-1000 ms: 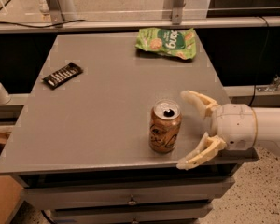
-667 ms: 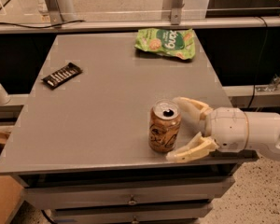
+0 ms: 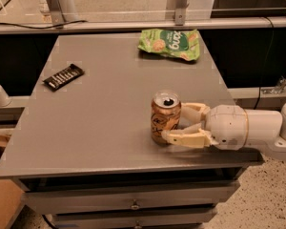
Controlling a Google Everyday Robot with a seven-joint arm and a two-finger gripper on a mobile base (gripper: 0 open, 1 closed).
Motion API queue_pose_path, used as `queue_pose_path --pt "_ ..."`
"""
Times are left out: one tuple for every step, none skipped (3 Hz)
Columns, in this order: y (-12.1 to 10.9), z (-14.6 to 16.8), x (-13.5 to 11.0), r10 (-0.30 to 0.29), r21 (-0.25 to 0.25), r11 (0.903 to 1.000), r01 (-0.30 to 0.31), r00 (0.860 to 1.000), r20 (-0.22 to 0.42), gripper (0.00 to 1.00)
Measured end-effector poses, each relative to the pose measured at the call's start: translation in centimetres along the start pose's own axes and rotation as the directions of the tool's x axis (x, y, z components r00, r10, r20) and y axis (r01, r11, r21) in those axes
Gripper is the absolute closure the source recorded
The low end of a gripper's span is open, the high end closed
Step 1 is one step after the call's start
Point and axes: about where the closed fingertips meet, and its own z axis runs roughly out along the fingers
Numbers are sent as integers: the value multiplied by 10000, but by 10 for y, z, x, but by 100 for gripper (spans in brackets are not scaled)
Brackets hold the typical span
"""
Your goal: Move orange can near rxbar chocolate
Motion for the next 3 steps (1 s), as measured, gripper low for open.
queue_pose_path --pt "-5 -1 -6 156 148 9998 -157 9999 68 88" --pt "-22 0 -22 161 608 9980 -173 9997 207 100" --pt "-22 0 -22 153 598 9981 -165 9997 198 100"
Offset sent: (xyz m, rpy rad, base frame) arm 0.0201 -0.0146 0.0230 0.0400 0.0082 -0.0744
